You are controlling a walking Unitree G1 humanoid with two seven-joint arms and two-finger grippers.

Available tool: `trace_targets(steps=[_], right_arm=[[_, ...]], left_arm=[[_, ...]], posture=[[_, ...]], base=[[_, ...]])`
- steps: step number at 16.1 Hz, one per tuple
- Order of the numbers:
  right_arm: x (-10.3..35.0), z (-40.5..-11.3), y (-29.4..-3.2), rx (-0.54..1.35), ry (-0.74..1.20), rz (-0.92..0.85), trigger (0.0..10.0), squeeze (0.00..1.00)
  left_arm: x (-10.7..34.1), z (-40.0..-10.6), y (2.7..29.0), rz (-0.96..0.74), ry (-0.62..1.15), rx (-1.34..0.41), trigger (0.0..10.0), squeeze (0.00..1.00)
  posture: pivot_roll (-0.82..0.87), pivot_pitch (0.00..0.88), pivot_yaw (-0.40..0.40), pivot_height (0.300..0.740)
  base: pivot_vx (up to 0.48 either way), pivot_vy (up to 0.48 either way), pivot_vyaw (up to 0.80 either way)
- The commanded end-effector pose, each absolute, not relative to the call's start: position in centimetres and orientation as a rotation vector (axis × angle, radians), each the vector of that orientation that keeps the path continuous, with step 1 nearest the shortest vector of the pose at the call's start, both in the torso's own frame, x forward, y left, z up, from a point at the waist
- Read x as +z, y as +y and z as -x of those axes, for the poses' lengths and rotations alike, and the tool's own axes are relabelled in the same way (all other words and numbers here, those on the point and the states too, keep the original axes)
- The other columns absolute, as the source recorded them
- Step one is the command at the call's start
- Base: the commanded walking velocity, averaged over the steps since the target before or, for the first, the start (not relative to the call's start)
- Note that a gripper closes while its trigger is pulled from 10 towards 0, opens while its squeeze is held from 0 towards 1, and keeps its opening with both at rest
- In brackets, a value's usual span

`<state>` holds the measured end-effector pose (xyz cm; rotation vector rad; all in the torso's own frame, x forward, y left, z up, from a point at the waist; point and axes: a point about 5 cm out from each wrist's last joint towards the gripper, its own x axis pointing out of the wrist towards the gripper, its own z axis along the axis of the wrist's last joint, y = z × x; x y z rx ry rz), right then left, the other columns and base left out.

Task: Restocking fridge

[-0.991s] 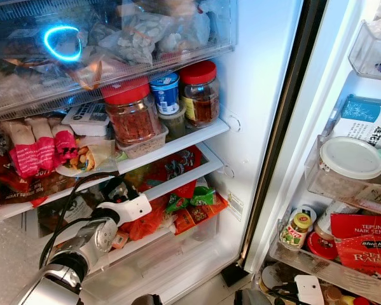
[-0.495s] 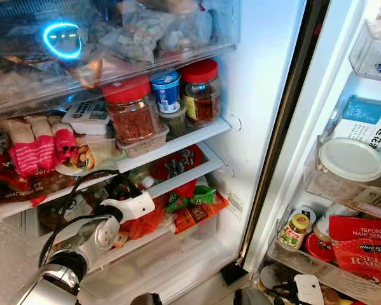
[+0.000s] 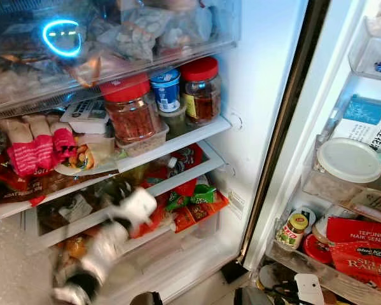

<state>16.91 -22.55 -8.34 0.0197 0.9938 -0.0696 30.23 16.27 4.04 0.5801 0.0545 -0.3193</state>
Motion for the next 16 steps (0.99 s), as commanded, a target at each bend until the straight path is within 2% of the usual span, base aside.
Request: trace_targets(steps=[1, 3, 4, 8, 11, 16], right_arm=[[-9.0, -16.0, -21.3, -0.036, 1.038, -0.041, 10.0, 0.0], [-9.0, -15.9, -21.4, -0.038, 1.038, -0.038, 10.0, 0.0], [-9.0, -15.9, -21.4, -0.038, 1.038, -0.038, 10.0, 0.0], [-9.0, -16.0, -21.6, -0.015, 1.037, -0.007, 10.0, 0.0], [-8.9, -16.0, -21.6, -0.008, 1.038, 0.002, 10.0, 0.0], [-8.9, -16.0, -21.6, -0.004, 1.038, 0.007, 10.0, 0.0]], left_arm=[[4.0, -29.8, 17.3, -0.514, 0.068, -0.288, 10.0, 0.0], [3.2, -28.5, 18.1, -0.376, 0.092, -0.193, 10.0, 0.0], [3.2, -28.5, 18.1, -0.376, 0.092, -0.193, 10.0, 0.0], [2.8, -26.5, 19.3, -0.291, 0.051, -0.011, 10.0, 0.0], [2.7, -26.3, 19.3, -0.245, 0.063, -0.014, 10.0, 0.0], [2.9, -26.1, 19.4, -0.229, 0.077, -0.011, 10.0, 0.0]], posture=[[-0.17, 0.0, 0.064, 0.616], [-0.16, 0.0, 0.06, 0.616], [-0.16, 0.0, 0.06, 0.616], [-0.15, 0.0, 0.052, 0.616], [-0.15, 0.0, 0.053, 0.616], [-0.16, 0.0, 0.057, 0.616]], base=[[0.0, 0.0, 0.0], [0.0, 0.0, 0.0], [0.0, 0.0, 0.0], [0.0, 0.0, 0.0], [0.0, 0.0, 0.0], [-0.273, 0.0, 0.0]])
